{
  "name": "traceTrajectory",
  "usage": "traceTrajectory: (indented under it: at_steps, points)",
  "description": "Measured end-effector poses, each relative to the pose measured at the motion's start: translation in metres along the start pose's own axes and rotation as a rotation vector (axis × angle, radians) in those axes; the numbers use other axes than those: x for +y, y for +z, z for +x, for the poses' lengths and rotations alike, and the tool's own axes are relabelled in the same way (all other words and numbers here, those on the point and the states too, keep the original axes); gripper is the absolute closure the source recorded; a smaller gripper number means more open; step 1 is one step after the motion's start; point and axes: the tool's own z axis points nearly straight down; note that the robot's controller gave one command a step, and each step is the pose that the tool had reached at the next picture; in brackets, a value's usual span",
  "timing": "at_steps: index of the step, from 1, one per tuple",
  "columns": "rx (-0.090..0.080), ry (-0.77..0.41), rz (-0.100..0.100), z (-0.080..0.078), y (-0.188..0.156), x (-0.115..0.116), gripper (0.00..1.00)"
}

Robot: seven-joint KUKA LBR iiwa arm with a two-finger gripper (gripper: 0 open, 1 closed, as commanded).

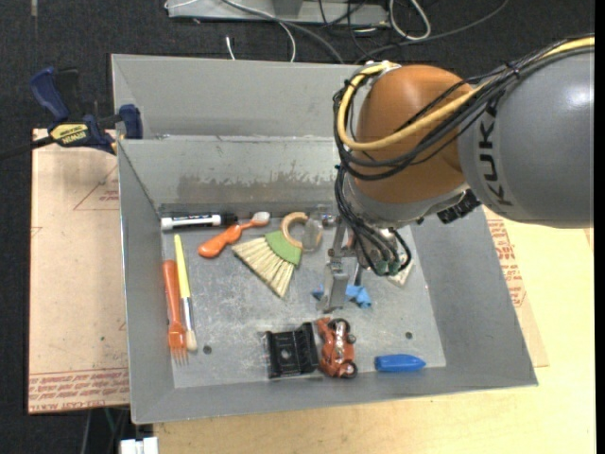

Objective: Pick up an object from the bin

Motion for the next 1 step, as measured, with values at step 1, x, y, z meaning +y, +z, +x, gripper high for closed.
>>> traceTrajectory:
  at_steps: [1]
  points:
    - [-0.006, 0.003, 0.0, -0.0015, -0.0033, -0.0006, 0.0]
